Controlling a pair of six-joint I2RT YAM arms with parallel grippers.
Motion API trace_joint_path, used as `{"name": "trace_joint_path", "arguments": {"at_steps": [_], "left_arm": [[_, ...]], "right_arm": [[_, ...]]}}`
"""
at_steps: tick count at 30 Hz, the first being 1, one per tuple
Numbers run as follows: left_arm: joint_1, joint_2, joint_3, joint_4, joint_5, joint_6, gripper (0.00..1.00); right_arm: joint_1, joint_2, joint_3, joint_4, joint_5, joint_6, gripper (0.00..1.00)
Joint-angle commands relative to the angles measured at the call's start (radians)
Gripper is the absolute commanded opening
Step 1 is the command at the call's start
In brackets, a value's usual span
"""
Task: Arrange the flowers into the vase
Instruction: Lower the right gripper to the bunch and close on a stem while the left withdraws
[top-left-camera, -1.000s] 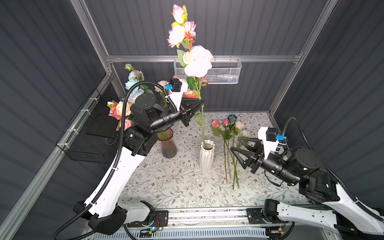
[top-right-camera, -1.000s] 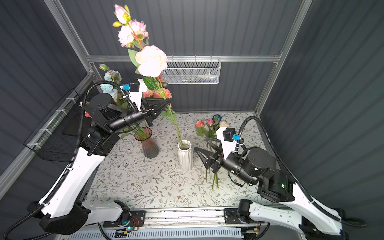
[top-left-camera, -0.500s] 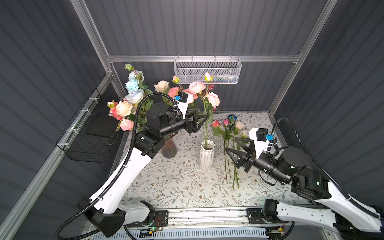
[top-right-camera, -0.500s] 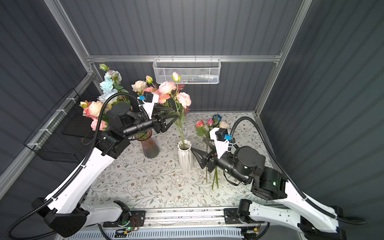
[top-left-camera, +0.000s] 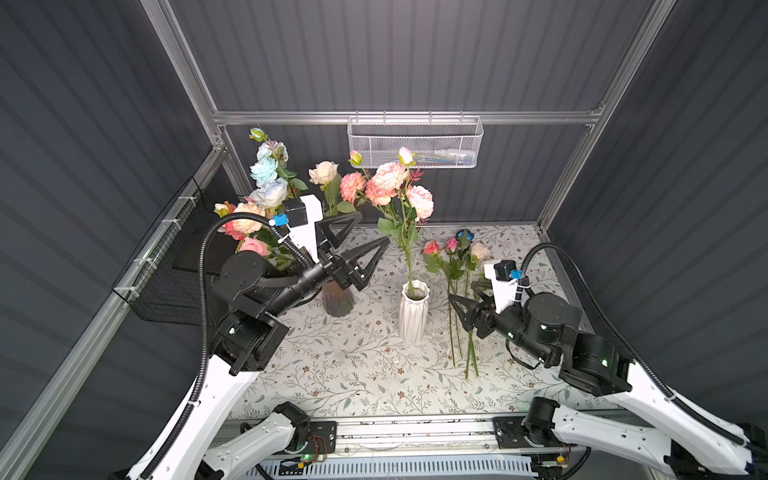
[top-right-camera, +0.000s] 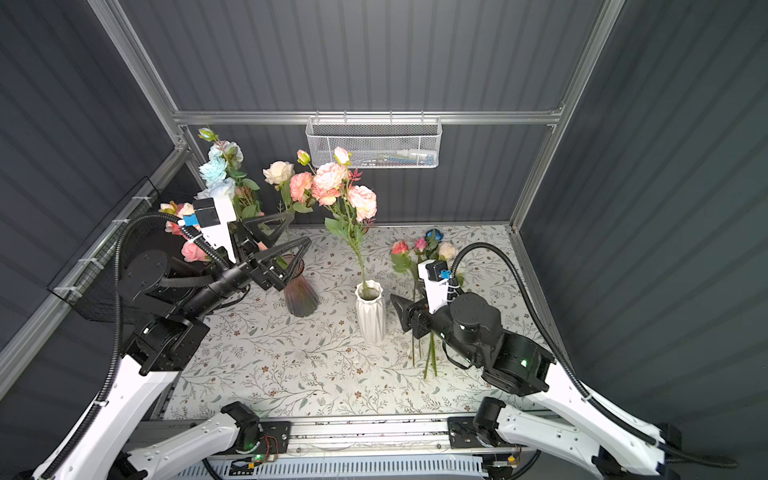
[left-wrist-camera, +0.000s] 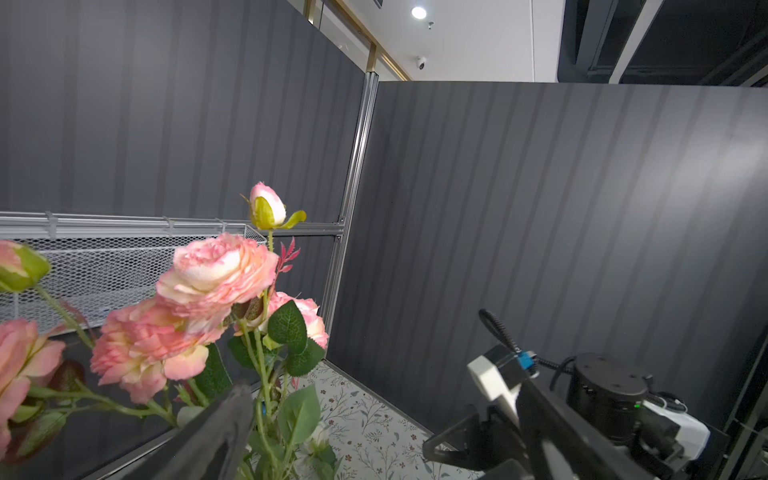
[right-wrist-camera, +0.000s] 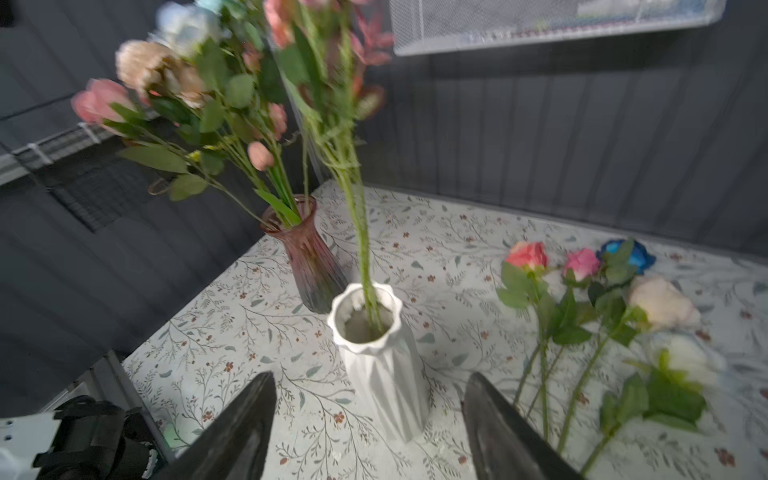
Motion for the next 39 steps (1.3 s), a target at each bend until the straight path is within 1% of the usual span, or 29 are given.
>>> {"name": "trace_joint_path", "arguments": {"at_steps": [1, 2, 3, 5, 10, 14, 17, 20, 23, 28, 33, 39], "left_arm": [[-0.009, -0.068, -0.1, 0.015, -0.026, -0.073, 1.0], [-0.009, -0.096, -0.139, 0.009, -0.06, -0.086, 1.0], [-0.009, -0.122, -0.175, 0.006, -0.071, -0.098, 1.0], [-0.009, -0.174, -0.251, -0.013, -0.1, -0.123, 1.0], [-0.009, -0.269, -0.404, -0.078, -0.15, -0.172, 1.0], [-0.009, -0.319, -0.509, -0.095, -0.165, -0.217, 1.0], [-0.009, -0.342, -0.56, -0.108, -0.164, -0.242, 1.0], [-0.009, -0.363, -0.587, -0.126, -0.171, -0.252, 1.0], [-0.008, -0.38, -0.599, -0.138, -0.174, -0.256, 1.0], [-0.009, -0.388, -0.609, -0.133, -0.168, -0.264, 1.0], [-0.008, -0.376, -0.607, -0.131, -0.163, -0.264, 1.0], [-0.008, -0.378, -0.608, -0.132, -0.162, -0.264, 1.0]], "right_arm": [[-0.153, 0.041, -0.084, -0.02, -0.162, 0.111, 0.71], [-0.205, 0.068, -0.109, -0.017, -0.207, 0.126, 0.7], [-0.241, 0.096, -0.125, 0.011, -0.234, 0.136, 0.7], [-0.303, 0.178, -0.146, 0.041, -0.269, 0.128, 0.69], [-0.402, 0.433, -0.105, 0.067, -0.276, 0.112, 0.66], [-0.473, 0.614, -0.05, 0.106, -0.284, 0.124, 0.61], [-0.52, 0.739, 0.005, 0.12, -0.288, 0.132, 0.57], [-0.551, 0.844, 0.056, 0.127, -0.279, 0.132, 0.5], [-0.577, 0.911, 0.091, 0.147, -0.261, 0.149, 0.44], [-0.6, 1.003, 0.149, 0.169, -0.279, 0.16, 0.42], [-0.608, 1.086, 0.211, 0.158, -0.267, 0.171, 0.35], [-0.619, 1.158, 0.261, 0.154, -0.275, 0.179, 0.29]]}}
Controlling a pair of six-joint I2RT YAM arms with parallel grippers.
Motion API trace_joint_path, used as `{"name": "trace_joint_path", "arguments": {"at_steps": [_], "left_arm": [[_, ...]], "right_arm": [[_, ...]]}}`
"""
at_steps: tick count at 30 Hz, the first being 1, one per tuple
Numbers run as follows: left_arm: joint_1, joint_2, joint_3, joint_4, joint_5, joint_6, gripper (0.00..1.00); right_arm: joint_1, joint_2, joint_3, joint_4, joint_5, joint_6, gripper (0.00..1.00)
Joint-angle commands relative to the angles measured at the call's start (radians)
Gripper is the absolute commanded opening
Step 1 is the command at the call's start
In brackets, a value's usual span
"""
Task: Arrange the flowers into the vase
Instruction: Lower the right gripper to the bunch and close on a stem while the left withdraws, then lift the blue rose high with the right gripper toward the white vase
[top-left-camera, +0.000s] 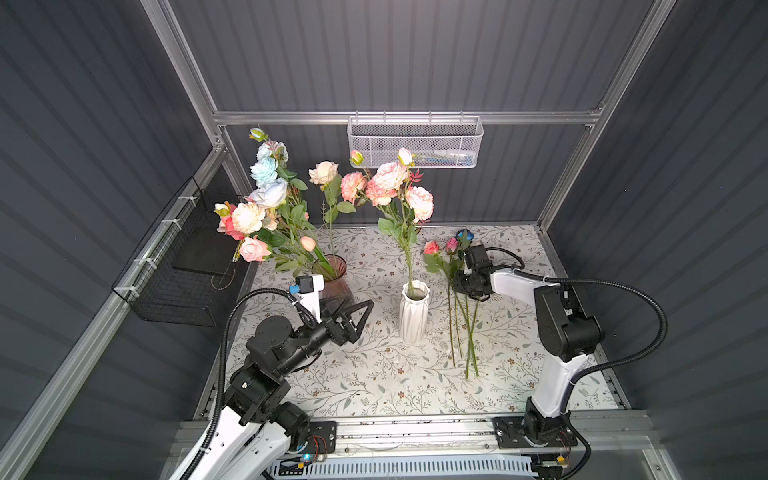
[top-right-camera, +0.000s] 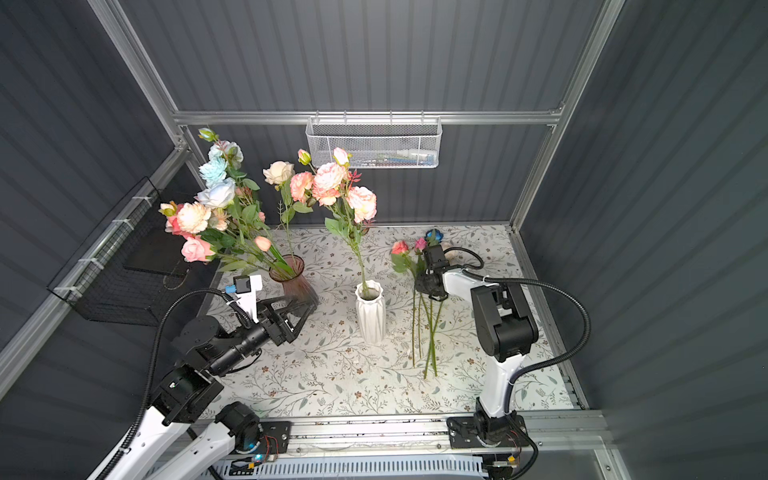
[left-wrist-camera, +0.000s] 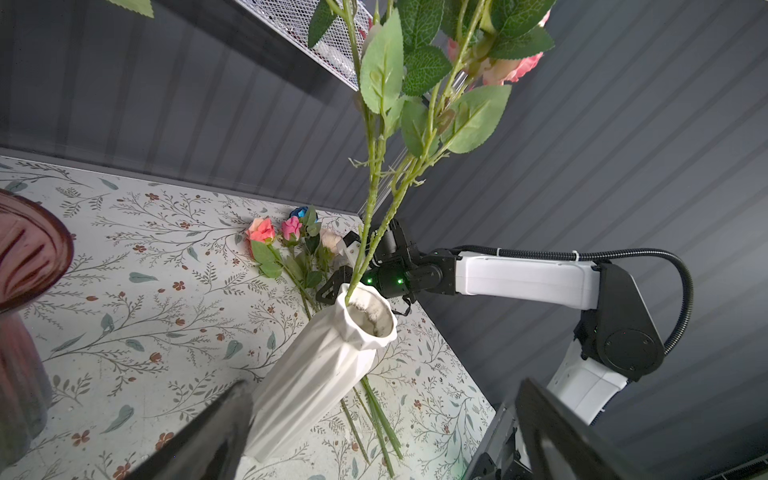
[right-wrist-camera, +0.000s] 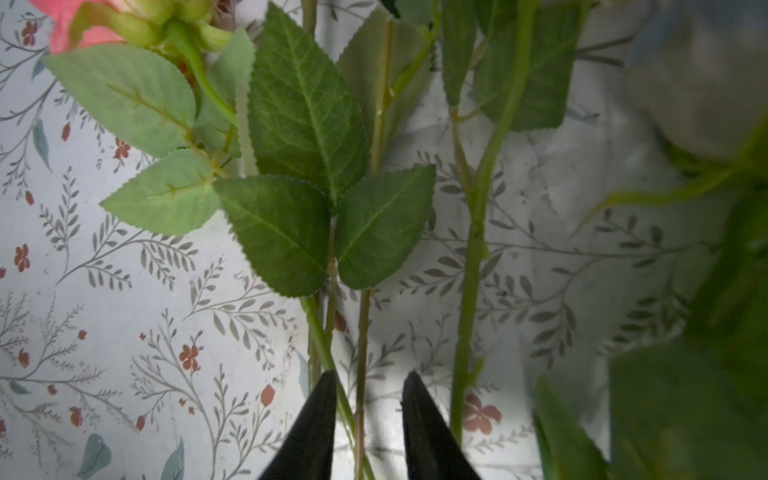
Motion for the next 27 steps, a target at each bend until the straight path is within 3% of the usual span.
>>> {"name": "trace_joint_path", "arguments": {"at_steps": [1, 7, 12, 18, 27], "left_arm": [[-0.009, -0.003, -0.008, 0.004, 0.0, -0.012, 1.0], [-0.009, -0.004, -0.012, -0.002, -0.002, -0.011, 1.0], [-0.009, -0.007, -0.008, -0.007, -0.002, -0.01, 1.0], [-0.007, -0.014, -0.006, -0.009, -0.007, -0.006, 1.0], [-0.007, 0.003, 0.017, -0.015, 0.003, 0.003, 1.0]], "right_arm": [[-0.008, 0.041, 0.045, -0.02, -0.003, 0.007, 0.27], [-0.016, 0.046, 0.04, -0.002, -0.027, 0.011, 0.13], [-0.023, -0.048, -0.031, 0.037, -0.034, 0.006, 0.06], [-0.046, -0.24, -0.16, 0.071, 0.006, 0.029, 0.03], [-0.048, -0.674, -0.321, 0.058, 0.025, 0.06, 0.02]]}}
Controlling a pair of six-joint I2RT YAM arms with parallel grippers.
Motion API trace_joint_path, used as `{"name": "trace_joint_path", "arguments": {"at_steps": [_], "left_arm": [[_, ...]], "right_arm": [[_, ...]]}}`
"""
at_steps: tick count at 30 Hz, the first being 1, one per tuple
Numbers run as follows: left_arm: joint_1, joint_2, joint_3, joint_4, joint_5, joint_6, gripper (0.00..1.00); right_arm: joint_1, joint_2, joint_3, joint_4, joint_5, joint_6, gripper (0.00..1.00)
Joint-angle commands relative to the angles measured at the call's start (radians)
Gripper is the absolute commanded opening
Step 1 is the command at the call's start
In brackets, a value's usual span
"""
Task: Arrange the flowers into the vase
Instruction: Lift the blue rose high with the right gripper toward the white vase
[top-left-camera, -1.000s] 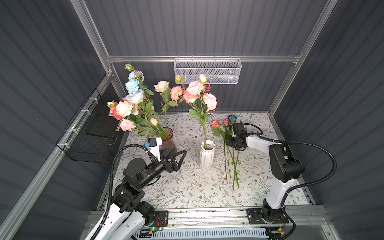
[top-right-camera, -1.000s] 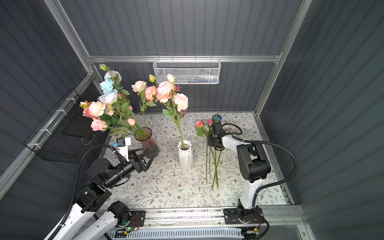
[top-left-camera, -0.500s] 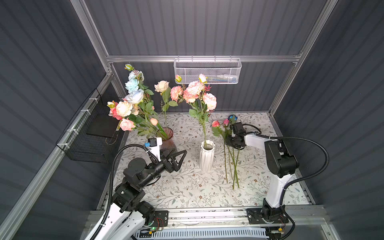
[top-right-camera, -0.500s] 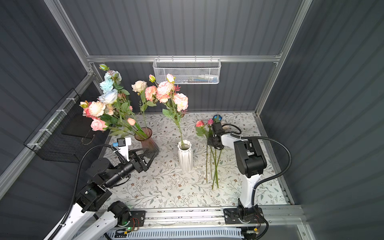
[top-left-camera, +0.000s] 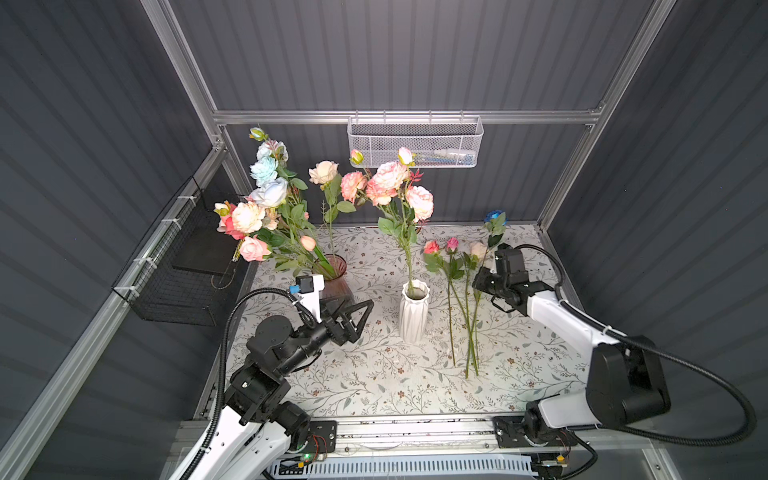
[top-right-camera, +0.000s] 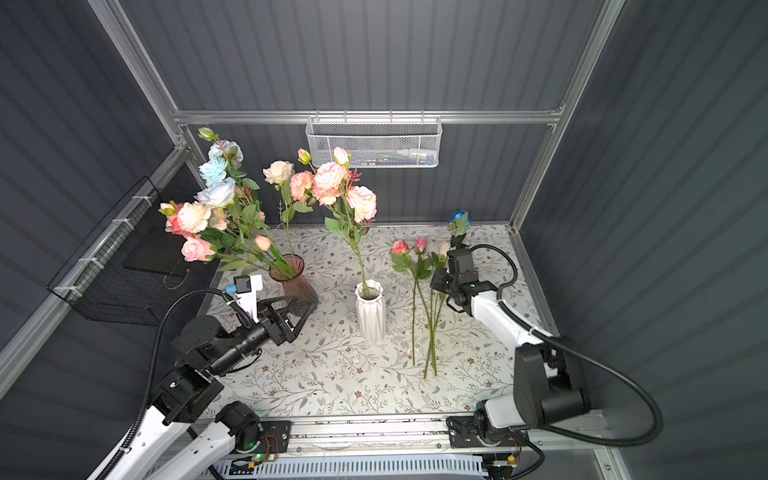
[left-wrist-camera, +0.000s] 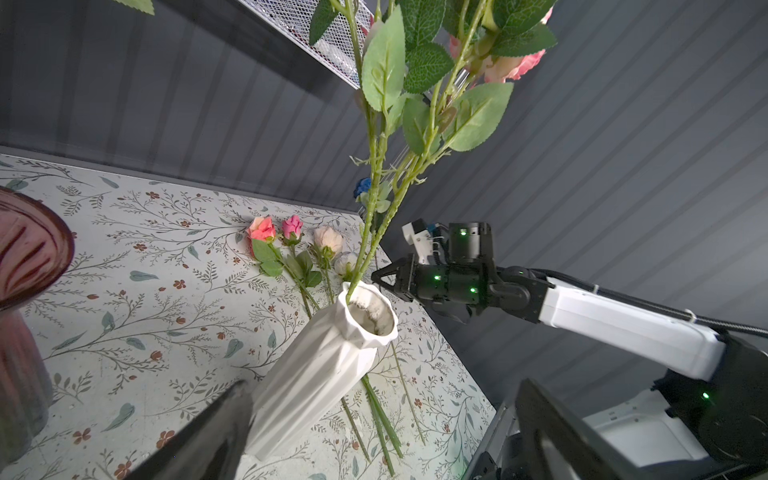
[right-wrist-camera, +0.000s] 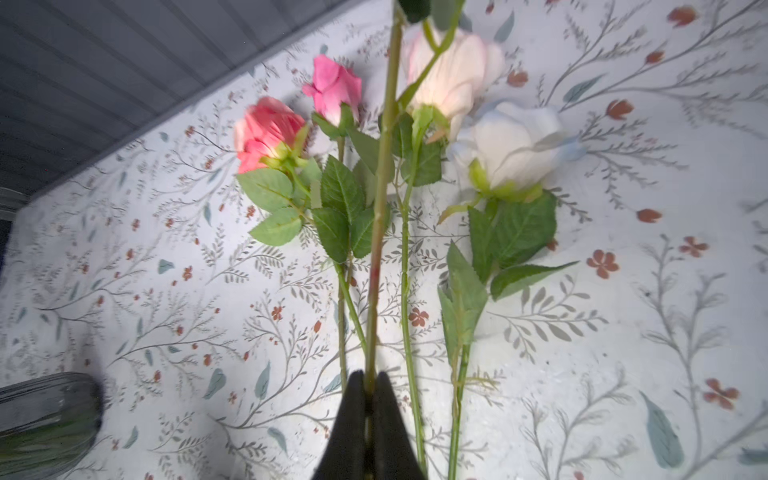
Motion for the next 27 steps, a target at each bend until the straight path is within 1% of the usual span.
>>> {"name": "trace_joint_path", "arguments": {"at_steps": [1, 4, 6, 9, 12, 16, 19, 22, 24, 27], "left_arm": [[-0.008, 0.006, 0.021, -0.011, 0.004, 0.002, 1.0], [-0.008, 0.011, 0.025, -0.006, 0.007, 0.004, 1.0], [-0.009, 0.014, 0.027, -0.006, 0.007, 0.006, 1.0], [-0.008, 0.019, 0.033, -0.001, 0.007, 0.006, 1.0], [-0.008, 0.023, 0.04, 0.0, 0.008, 0.006, 1.0], [-0.009, 0.026, 0.05, -0.002, 0.004, 0.006, 1.0], [-0.008, 0.024, 0.052, -0.004, 0.003, 0.001, 1.0], [-0.009, 0.019, 0.055, -0.009, 0.0, 0.0, 1.0], [-0.009, 0.016, 0.055, -0.013, -0.003, 0.0, 1.0], [-0.008, 0.011, 0.056, -0.018, -0.008, 0.003, 1.0]], "right_arm": [[0.004, -0.153, -0.027, -0.006, -0.012, 0.023, 0.02], [0.029, -0.307, -0.018, -0.027, -0.034, 0.024, 0.0], [0.071, -0.386, 0.009, -0.042, -0.026, 0.005, 0.0], [0.186, -0.453, 0.089, -0.043, 0.02, -0.05, 0.0], [0.328, -0.45, 0.191, 0.006, 0.052, -0.113, 0.0], [0.485, -0.39, 0.303, 0.169, 0.068, -0.208, 0.0], [0.559, -0.339, 0.338, 0.335, 0.099, -0.29, 0.0], [0.581, -0.3, 0.31, 0.52, 0.131, -0.34, 0.0], [0.582, -0.277, 0.291, 0.614, 0.153, -0.345, 0.0], [0.582, -0.241, 0.228, 0.802, 0.173, -0.362, 0.0]]}}
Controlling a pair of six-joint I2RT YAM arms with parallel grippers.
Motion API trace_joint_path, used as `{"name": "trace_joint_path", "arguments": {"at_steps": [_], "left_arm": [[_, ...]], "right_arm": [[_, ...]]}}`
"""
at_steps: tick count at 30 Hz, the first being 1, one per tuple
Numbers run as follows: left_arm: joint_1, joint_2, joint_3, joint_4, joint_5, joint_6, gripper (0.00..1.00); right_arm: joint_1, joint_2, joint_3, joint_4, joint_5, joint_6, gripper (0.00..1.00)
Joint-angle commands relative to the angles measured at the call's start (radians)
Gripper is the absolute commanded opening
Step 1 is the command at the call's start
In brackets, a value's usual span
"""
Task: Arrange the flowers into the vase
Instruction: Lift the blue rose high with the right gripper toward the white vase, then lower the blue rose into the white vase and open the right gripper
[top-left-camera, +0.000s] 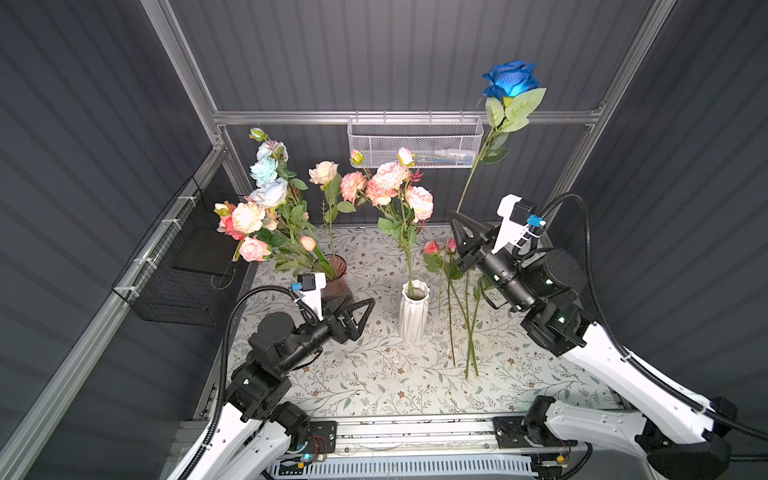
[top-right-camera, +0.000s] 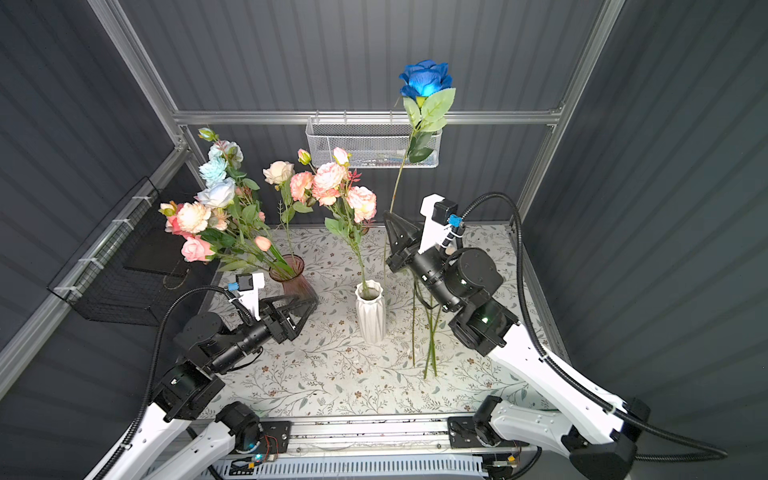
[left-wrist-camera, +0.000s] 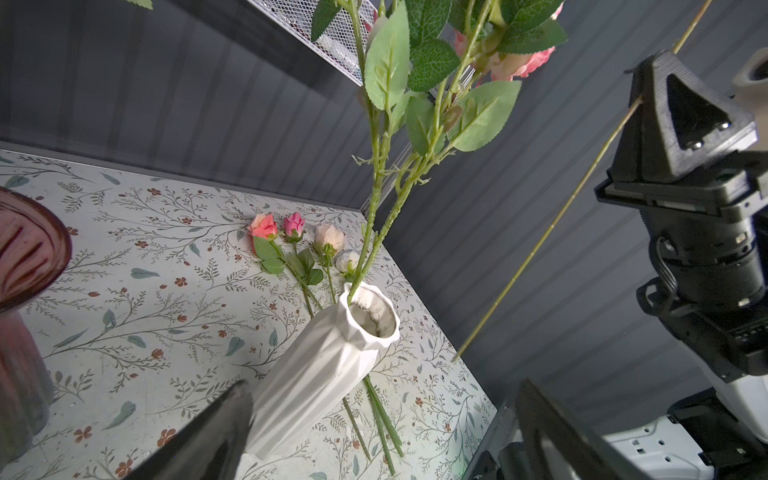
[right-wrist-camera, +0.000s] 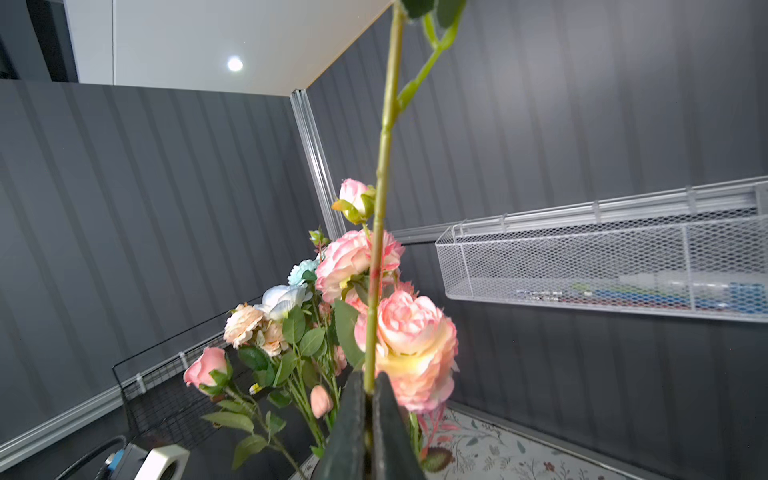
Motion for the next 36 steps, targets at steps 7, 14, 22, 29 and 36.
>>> {"name": "trace_joint_path", "arguments": {"at_steps": [7, 14, 22, 29, 36], "left_arm": [[-0.008, -0.014, 0.036, -0.011, -0.002, -0.001, 1.0], [-0.009, -0.023, 0.032, -0.015, -0.003, 0.003, 1.0], [-0.008, -0.008, 0.029, -0.001, 0.002, 0.0, 1.0], [-0.009, -0.009, 0.026, 0.001, -0.001, 0.0, 1.0], [-0.008, 0.005, 0.031, 0.015, 0.01, 0.001, 1.0]], "right_arm": [[0.003, 0.117, -0.107, 0.504, 0.107, -0.054, 0.0], [0.003, 0.105, -0.088, 0.437, 0.117, -0.056, 0.0], [0.003, 0.097, -0.083, 0.401, 0.11, -0.056, 0.0], [0.003, 0.155, -0.125, 0.388, 0.117, -0.05, 0.0], [0.003, 0.167, -0.238, 0.283, 0.102, 0.074, 0.02]]}}
